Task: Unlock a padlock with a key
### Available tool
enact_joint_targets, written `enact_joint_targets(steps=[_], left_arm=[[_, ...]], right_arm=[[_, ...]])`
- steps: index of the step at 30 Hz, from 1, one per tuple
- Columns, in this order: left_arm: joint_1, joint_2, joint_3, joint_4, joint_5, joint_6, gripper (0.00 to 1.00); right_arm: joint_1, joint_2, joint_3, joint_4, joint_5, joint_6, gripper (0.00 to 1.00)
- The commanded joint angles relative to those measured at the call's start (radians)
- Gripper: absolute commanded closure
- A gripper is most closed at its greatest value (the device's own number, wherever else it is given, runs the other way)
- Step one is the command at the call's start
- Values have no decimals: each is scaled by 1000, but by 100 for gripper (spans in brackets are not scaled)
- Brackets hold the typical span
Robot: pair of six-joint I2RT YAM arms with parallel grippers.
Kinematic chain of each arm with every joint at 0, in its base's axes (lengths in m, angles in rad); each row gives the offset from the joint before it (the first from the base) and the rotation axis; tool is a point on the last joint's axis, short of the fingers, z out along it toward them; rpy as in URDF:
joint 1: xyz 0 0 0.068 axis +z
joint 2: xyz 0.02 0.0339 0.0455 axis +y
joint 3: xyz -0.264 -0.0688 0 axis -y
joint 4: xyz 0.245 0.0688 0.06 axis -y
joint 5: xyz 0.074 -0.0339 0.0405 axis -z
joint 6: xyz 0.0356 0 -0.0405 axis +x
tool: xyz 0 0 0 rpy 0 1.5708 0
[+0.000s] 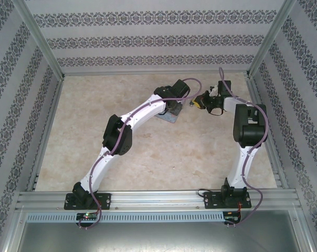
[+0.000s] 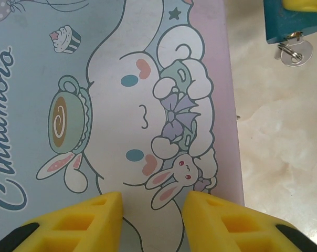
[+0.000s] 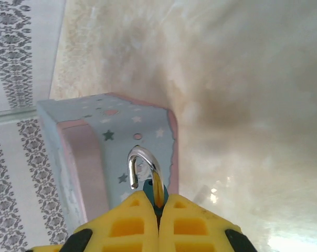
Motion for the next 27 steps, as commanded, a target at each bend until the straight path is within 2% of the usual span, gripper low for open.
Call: enact_joint_targets(steps=[1, 6, 9, 17, 18, 23, 27], left_arm=[[15, 177, -133, -365, 50, 48, 62], [15, 151, -150, -348, 60, 45, 60], [15, 126, -151, -339, 76, 41, 58], [15, 28, -141, -318, 118, 24, 38], [15, 14, -141, -316, 122, 22, 37], [18, -85, -163, -286, 148, 1, 29], [20, -189, -201, -249, 147, -22, 22]], right_arm=[[1, 0, -32, 11, 15, -21, 100], [0, -77, -102, 3, 35, -41, 100], [3, -143, -201, 26, 48, -23, 100], [20, -330, -467, 45, 132, -23, 99], [20, -347, -488, 42, 140, -23, 96], [19, -451, -576, 26, 173, -19, 66], [16, -549, -611, 2, 178, -6, 52]])
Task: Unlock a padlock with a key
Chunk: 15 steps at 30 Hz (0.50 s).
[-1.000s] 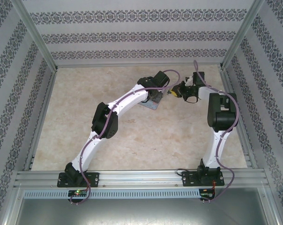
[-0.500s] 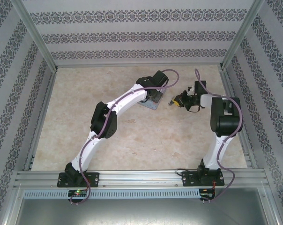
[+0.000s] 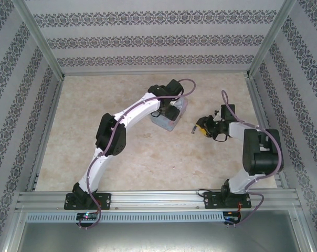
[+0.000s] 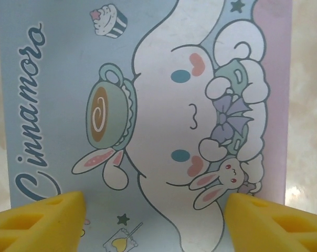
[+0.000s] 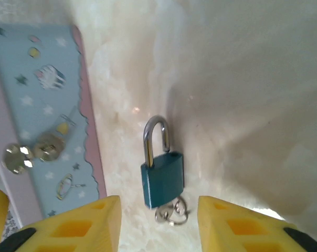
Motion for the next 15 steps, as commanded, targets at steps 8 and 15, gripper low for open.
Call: enact_joint_targets(steps=[8, 15], left_arm=[[25, -331, -166, -57, -46, -59, 6], [103, -642, -411, 61, -183, -94, 0]], right_arm=[[-20, -325, 15, -142, 60, 2, 2], [-67, -411, 117, -270, 186, -76, 2]])
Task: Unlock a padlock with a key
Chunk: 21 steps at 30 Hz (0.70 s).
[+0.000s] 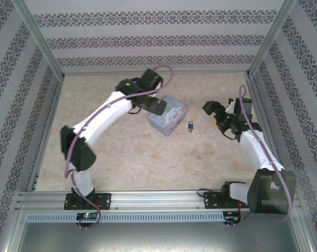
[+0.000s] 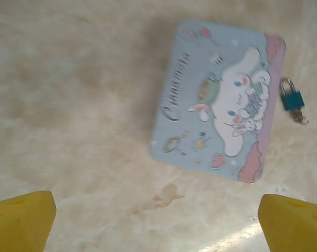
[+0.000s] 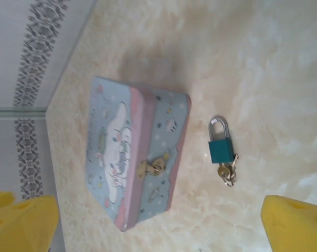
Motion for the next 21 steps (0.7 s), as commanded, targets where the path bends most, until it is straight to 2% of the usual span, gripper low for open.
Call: enact_joint_targets(steps=[1, 4, 7, 9, 11, 15, 18, 21], left_arm=[[56, -145, -136, 80, -119, -37, 0], [139, -283, -302, 167, -151, -63, 0], [224, -416, -484, 278, -191, -65, 0], [264, -523, -639, 422, -257, -41, 1], [304, -613, -787, 553, -290, -23, 0], [393, -759, -1091, 875, -340, 20, 0], [461, -763, -1207, 997, -310, 48, 0], [482, -727, -1291, 1138, -295, 101, 0]], right_arm=[[-23, -15, 58, -108, 137, -82, 2], [-29, -16, 80, -143, 314, -136, 2], [-30, -45, 29, -60, 525, -193, 2], [-28, -70, -21, 21, 655, -263, 2], [-28, -75, -54, 80, 733, -339, 2], [-23, -42, -98, 177, 759, -475, 2], [2, -31, -215, 419, 736, -529, 2], [39, 5, -304, 635, 731, -583, 2]])
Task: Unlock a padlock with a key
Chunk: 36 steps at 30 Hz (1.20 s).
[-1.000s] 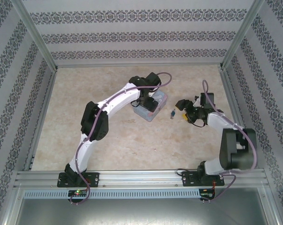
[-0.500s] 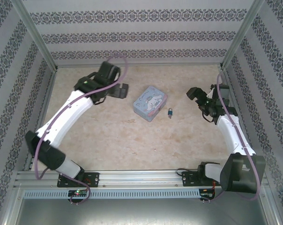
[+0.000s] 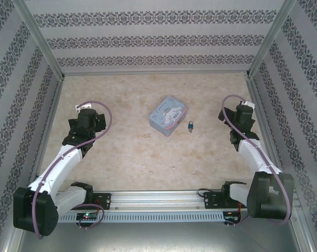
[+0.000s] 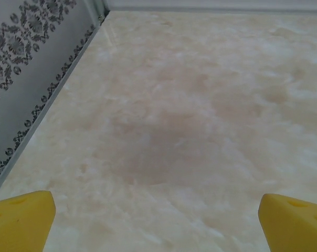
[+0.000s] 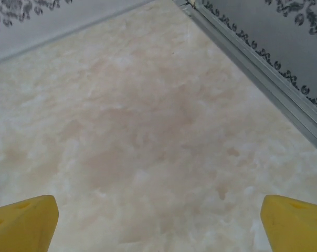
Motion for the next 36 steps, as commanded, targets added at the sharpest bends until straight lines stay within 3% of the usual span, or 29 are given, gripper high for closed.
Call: enact_joint_targets(steps=[1, 12, 14, 16, 18, 20, 21, 23, 36], left_arm=[[19, 35, -80, 317, 8, 93, 0], [50, 409, -237, 904, 150, 194, 0], [57, 464, -244, 968, 173, 200, 1], [94, 466, -205, 883, 251, 178, 0], [139, 491, -216, 919, 320, 148, 0], [142, 523, -245, 1011, 327, 151, 0], [144, 505, -229, 944, 333, 146, 0], [145, 514, -237, 976, 332, 148, 0], [147, 514, -231, 968, 335, 147, 1]], right_arm=[[41, 45, -88, 340, 24, -125, 2], [161, 352, -250, 917, -22, -300, 2], [134, 310, -203, 773, -94, -294, 2], [100, 333, -189, 785, -150, -263, 2], [88, 321, -182, 749, -165, -260, 2], [88, 327, -185, 763, -165, -260, 2], [88, 324, -183, 757, -162, -262, 2], [108, 319, -194, 768, -119, -273, 2], [97, 324, -181, 750, -149, -267, 2]])
